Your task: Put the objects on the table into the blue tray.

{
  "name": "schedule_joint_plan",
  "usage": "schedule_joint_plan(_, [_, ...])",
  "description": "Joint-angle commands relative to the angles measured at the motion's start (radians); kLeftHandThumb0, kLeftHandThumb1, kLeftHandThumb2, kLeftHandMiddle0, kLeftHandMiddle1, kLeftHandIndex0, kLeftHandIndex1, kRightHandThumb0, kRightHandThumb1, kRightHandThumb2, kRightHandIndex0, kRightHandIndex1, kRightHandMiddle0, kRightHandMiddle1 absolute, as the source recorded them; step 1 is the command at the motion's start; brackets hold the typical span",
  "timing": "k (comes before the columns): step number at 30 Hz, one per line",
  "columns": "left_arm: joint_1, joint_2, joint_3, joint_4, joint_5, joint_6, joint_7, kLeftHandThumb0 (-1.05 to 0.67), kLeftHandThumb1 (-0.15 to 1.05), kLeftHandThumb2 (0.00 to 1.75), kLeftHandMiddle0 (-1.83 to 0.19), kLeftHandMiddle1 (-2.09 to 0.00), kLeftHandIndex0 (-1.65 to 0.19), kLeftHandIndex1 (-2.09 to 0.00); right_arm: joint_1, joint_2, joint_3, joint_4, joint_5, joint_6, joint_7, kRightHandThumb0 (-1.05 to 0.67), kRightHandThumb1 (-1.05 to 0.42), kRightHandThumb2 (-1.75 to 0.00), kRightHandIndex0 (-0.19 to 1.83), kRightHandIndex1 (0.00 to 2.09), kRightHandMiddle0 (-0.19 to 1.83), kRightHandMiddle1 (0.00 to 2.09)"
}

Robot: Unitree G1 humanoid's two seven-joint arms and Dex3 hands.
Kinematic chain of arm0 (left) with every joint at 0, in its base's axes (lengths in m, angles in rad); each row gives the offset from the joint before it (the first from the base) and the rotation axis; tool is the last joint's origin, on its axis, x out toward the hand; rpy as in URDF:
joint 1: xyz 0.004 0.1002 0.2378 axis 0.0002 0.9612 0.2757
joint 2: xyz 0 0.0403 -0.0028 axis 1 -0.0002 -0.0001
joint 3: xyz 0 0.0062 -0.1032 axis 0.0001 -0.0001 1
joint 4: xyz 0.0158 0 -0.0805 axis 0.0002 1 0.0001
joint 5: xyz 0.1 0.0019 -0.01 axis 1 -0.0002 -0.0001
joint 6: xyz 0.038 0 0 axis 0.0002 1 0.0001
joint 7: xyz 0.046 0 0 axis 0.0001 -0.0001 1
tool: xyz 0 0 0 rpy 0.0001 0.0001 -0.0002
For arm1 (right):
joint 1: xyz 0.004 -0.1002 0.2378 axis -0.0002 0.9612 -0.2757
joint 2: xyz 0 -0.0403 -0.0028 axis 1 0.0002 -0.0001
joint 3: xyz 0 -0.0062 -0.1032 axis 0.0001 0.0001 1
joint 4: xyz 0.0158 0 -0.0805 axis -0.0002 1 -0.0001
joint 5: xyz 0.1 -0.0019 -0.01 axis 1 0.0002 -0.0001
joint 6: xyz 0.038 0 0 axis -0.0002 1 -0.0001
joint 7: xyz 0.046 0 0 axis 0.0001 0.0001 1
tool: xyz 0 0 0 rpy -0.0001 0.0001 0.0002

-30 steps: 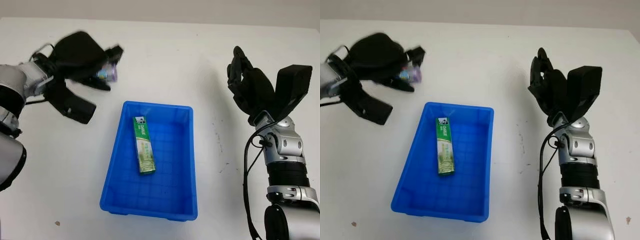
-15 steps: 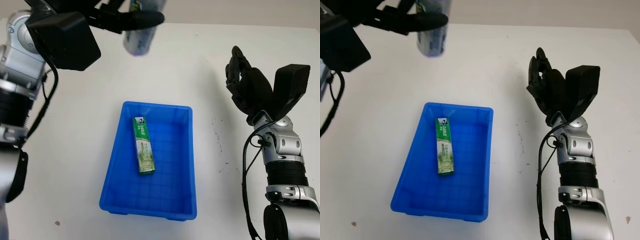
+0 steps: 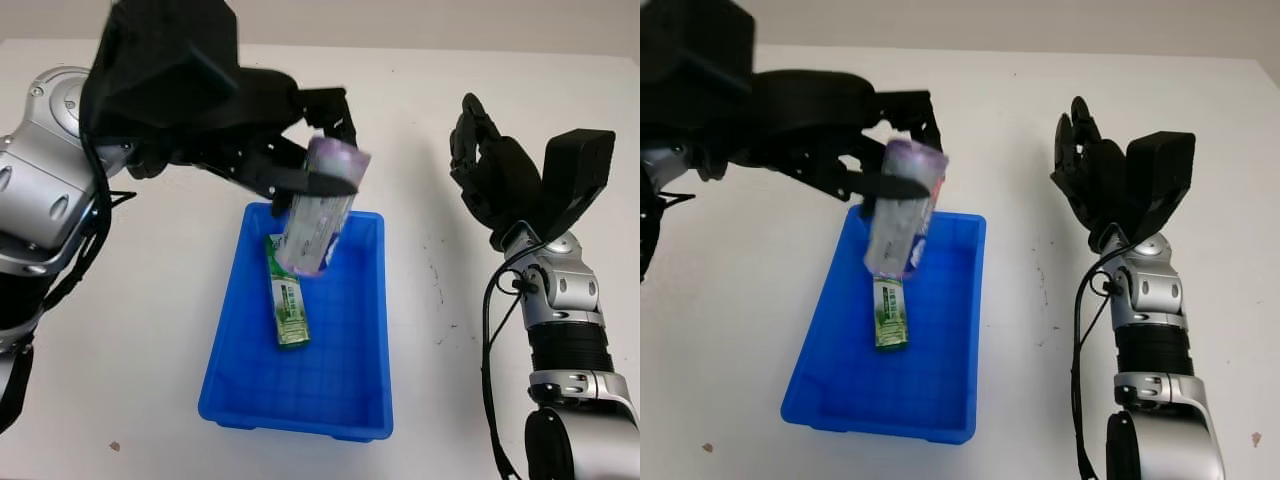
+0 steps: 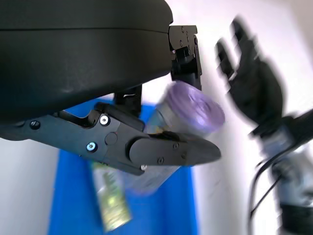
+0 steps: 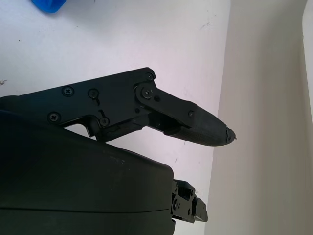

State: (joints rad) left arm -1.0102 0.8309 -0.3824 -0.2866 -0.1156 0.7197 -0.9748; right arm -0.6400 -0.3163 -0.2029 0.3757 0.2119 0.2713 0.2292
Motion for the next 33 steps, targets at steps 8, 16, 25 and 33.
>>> schedule_joint_plan(8, [-0.01, -0.035, 0.02, 0.044, 0.034, -0.008, -0.044, -0.55, 1.05, 0.35, 0.07, -0.04, 0.13, -0.24, -0.002, 0.001, 0.0, -0.011, -0.002, 0.004, -0.007, -0.58, -1.05, -0.74, -0.19, 0.0, -0.19, 0.0])
schedule_joint_plan(16, [0.082, -0.2, 0.294, 0.151, 0.0, -0.104, 0.254, -0.51, 1.05, 0.39, -0.15, -0.15, 0.1, -0.73, 0.0, 0.014, -0.005, -0.017, 0.009, -0.011, -0.005, -0.59, -1.05, -0.74, -0.19, 0.0, -0.19, 0.0])
schedule_joint_plan(25, [0.236, -0.394, 0.567, 0.395, 0.011, -0.476, 0.69, -0.53, 1.05, 0.45, -0.22, -0.09, 0.06, -0.63, -0.012, 0.033, -0.016, -0.011, 0.017, -0.046, -0.013, -0.63, -1.05, -0.74, -0.19, 0.0, -0.19, 0.0])
schedule_joint_plan(33, [0.395, -0.417, 0.596, 0.599, 0.032, -0.705, 0.751, -0.57, 1.05, 0.64, 0.17, -0.02, 0.19, -0.1, -0.015, 0.08, -0.013, 0.018, 0.003, -0.119, -0.06, -0.68, -1.05, -0.8, -0.19, 0.0, -0.19, 0.0])
